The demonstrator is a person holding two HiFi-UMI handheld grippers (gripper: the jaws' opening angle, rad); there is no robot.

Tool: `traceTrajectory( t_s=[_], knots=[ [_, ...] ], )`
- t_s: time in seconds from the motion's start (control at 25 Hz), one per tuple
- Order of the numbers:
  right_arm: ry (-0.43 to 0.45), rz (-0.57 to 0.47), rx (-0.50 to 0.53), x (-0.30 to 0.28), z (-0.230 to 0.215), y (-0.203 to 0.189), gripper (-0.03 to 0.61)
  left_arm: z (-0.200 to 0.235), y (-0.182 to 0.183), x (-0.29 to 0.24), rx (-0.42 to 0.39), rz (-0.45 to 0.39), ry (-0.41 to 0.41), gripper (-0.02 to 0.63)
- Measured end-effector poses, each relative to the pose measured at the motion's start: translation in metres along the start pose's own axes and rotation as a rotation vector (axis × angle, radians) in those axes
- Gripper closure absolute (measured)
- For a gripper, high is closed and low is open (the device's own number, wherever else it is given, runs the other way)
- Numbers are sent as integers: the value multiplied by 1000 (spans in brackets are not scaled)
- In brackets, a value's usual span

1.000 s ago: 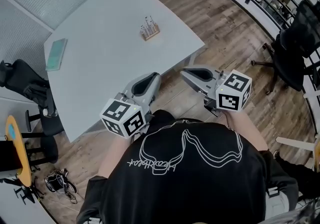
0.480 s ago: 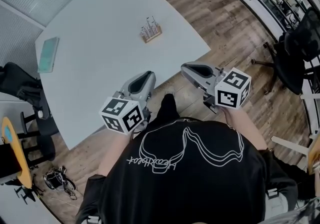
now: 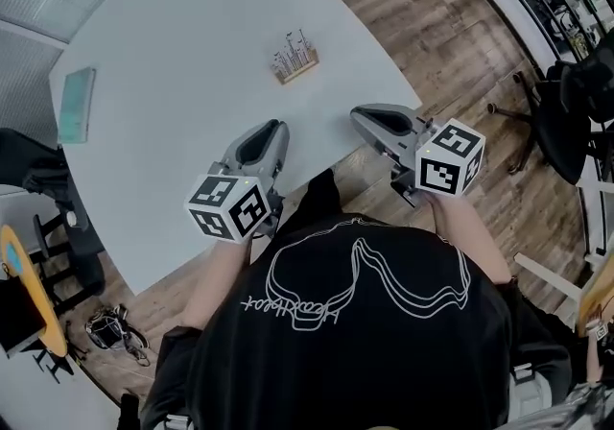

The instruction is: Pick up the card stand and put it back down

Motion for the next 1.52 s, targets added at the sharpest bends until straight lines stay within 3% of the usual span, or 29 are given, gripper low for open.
traceTrajectory(
  t_s=[0.32, 0.72, 0.8, 0.92, 1.2, 1.52],
  knots=[
    [-51, 53, 3, -44, -52, 10, 569, 49, -17, -36, 82, 39, 27, 525],
    [-86, 106, -9, -93, -106, 19, 566, 96, -37, -83, 80, 96, 59, 469],
    [-86, 121, -15, -105, -121, 15, 527, 105, -46, -96, 84, 107, 61, 463],
    [-82, 139, -18, -120, -133, 15, 486, 113, -49, -108, 66, 107, 67, 462],
    [-163, 180, 101, -132, -144, 19, 476, 112, -38, -117, 12, 100, 61, 462],
    [-159, 183, 126, -149, -145, 23, 466, 118, -36, -121, -31, 99, 56, 462]
  ],
)
Point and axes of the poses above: the fingertips, and each gripper's own axes: x backward along the fingers, z to its left, y out of its top, the point moved 2 cm from there along x, backward along the fingers, and after that the axes turned 12 degrees about -x, right-handed, at the moved point
